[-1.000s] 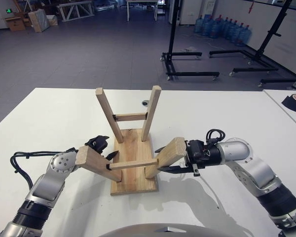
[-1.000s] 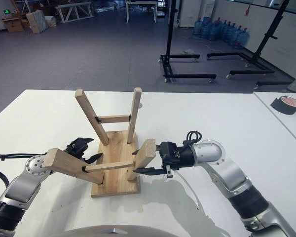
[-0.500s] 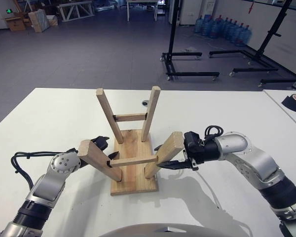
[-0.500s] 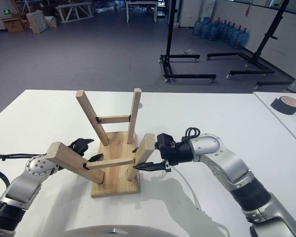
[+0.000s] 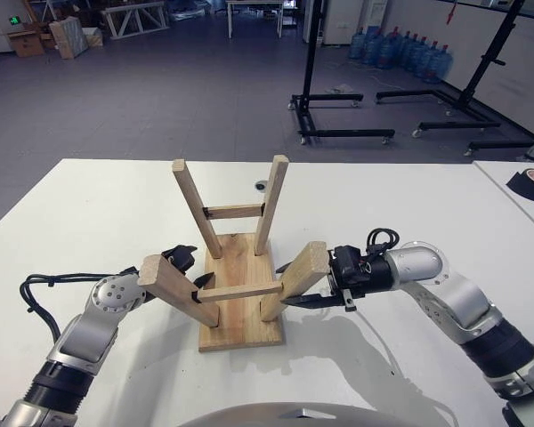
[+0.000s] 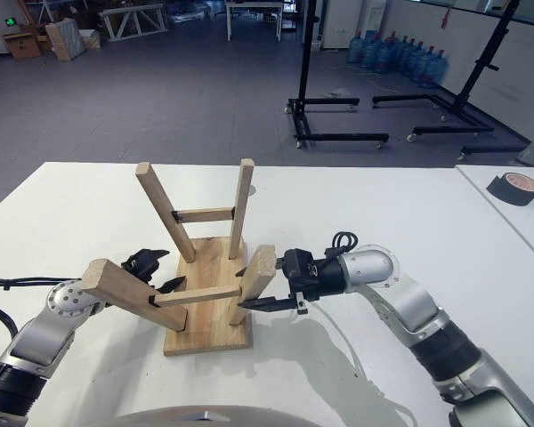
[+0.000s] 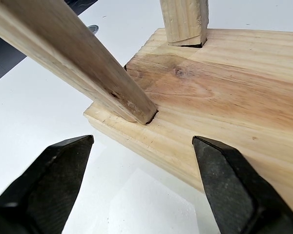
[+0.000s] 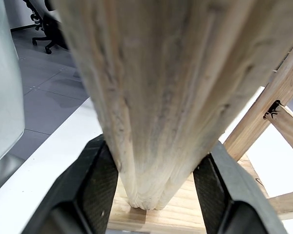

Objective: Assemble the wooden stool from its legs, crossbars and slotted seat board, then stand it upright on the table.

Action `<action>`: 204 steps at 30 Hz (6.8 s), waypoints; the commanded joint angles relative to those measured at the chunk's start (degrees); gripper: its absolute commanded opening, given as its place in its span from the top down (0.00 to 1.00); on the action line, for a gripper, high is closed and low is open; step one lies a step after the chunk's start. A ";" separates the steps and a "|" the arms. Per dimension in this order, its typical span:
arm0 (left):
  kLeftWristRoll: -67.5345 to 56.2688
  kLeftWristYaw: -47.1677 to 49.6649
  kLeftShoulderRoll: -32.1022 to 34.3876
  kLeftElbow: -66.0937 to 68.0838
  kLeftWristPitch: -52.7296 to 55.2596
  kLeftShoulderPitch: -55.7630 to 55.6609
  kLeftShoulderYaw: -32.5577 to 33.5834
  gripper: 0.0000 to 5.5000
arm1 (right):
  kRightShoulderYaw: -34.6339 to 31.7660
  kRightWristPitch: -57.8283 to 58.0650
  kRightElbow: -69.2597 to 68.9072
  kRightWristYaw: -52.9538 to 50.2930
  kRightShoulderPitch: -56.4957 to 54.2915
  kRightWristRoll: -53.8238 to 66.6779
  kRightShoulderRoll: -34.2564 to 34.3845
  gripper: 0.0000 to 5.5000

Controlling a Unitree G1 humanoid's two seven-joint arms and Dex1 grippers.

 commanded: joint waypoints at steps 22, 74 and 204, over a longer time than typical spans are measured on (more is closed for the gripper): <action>2.07 -0.24 -1.13 2.32 2.95 1.00 -4.32 0.32 | 3.27 13.65 6.34 -2.04 2.01 -14.47 0.22 0.31; 0.29 -10.54 -1.67 -5.01 -3.59 4.22 -4.41 0.32 | -15.78 21.85 1.62 -9.67 17.76 -14.82 2.85 0.30; -17.36 -0.92 -6.13 -27.50 9.54 -4.54 -0.75 0.32 | -17.04 45.98 -20.45 -40.94 0.84 8.70 26.62 0.30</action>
